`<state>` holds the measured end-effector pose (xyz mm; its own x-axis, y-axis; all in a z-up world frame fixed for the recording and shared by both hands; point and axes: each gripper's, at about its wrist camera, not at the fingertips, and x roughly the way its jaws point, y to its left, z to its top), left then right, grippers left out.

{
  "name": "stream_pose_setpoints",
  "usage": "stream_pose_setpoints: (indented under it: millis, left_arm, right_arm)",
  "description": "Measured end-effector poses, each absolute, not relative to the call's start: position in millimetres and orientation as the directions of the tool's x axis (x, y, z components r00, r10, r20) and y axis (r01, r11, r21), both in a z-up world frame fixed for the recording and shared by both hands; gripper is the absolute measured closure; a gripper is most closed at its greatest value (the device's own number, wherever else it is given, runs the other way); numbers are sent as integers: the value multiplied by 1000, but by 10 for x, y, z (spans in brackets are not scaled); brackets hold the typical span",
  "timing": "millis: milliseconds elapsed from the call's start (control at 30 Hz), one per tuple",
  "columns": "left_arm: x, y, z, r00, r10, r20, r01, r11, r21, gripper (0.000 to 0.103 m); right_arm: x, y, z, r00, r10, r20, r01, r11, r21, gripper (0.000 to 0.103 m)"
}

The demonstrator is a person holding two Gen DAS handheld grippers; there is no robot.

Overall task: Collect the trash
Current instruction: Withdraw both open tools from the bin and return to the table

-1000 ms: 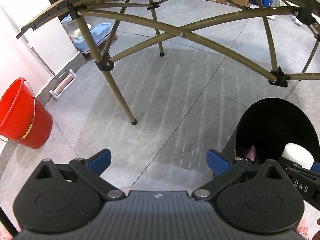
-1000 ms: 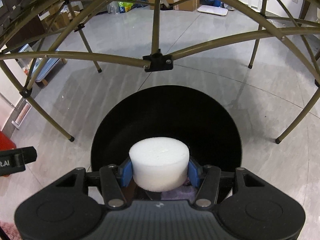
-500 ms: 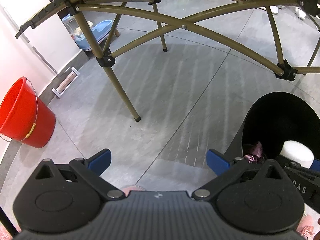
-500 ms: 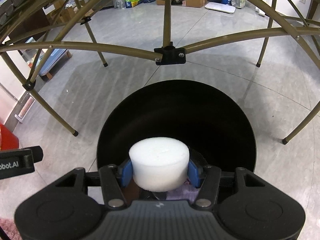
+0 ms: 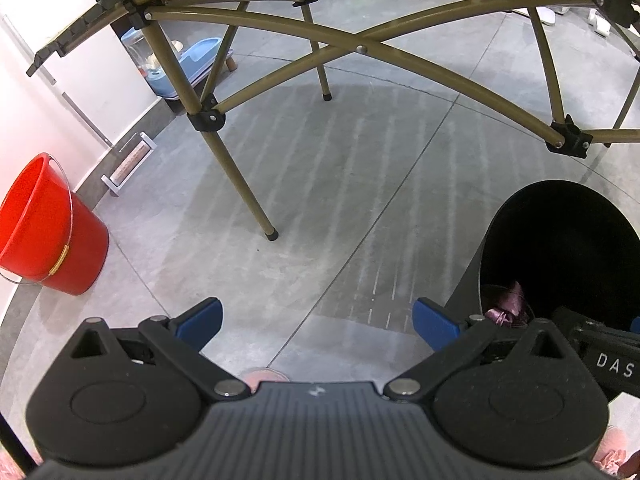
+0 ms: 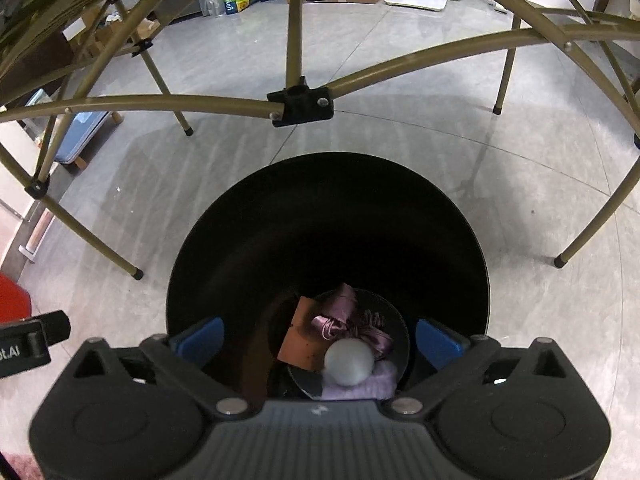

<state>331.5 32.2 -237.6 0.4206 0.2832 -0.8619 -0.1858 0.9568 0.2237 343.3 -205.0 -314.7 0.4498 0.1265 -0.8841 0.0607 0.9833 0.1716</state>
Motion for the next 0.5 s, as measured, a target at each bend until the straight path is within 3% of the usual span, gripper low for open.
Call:
stream_pose_setpoints:
  millis: [500]
  left_arm:
    - [3251, 218, -2224, 473, 232, -850, -169, 971, 171, 0]
  right_arm:
    - [3368, -2091, -2892, 531, 100, -841, 44, 988, 145, 0]
